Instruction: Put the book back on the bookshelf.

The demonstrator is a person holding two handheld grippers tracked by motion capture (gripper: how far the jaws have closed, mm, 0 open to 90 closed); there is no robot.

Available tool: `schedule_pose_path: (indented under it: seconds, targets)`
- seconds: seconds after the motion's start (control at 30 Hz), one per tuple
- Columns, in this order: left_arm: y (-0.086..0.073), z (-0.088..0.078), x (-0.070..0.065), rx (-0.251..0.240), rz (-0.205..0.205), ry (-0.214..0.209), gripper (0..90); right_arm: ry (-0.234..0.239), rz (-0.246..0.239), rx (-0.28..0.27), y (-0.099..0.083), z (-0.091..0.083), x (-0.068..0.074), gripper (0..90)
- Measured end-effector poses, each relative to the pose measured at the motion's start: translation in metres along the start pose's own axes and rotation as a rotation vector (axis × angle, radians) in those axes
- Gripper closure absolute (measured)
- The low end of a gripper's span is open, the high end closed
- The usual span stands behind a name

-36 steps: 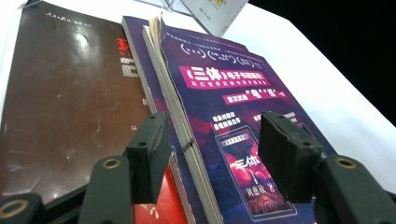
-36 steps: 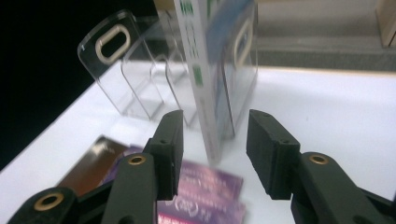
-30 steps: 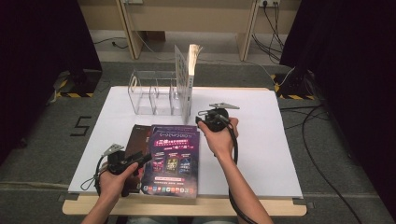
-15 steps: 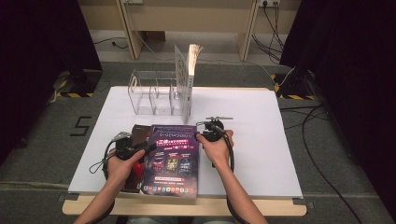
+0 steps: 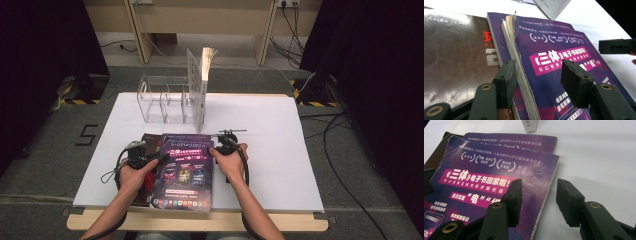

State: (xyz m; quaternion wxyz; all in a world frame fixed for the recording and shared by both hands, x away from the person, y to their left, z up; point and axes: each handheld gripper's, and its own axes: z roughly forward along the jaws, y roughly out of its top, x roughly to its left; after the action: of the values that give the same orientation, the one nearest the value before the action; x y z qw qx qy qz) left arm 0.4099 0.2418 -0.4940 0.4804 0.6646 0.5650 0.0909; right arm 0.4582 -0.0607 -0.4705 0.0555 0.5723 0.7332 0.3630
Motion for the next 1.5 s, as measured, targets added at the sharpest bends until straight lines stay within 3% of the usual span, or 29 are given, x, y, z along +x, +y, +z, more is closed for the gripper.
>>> schedule_pose_path:
  seconds: [0.67,1.03,1.23,1.5]
  targets:
    - [0.002,0.001,0.000,0.025,0.000,0.012,54.1,0.026,0.032,0.024,-0.002,0.008,-0.002,56.2]
    - [0.002,-0.001,-0.004,0.037,0.050,0.035,54.9,0.007,0.055,0.009,0.017,0.015,-0.011,53.9]
    - [0.002,-0.001,-0.006,0.043,0.064,0.050,56.3,0.013,0.030,-0.002,0.028,0.018,-0.012,53.5]
    - [0.004,-0.002,-0.009,0.069,0.096,0.059,57.1,0.025,0.044,0.012,0.032,0.027,-0.014,53.4]
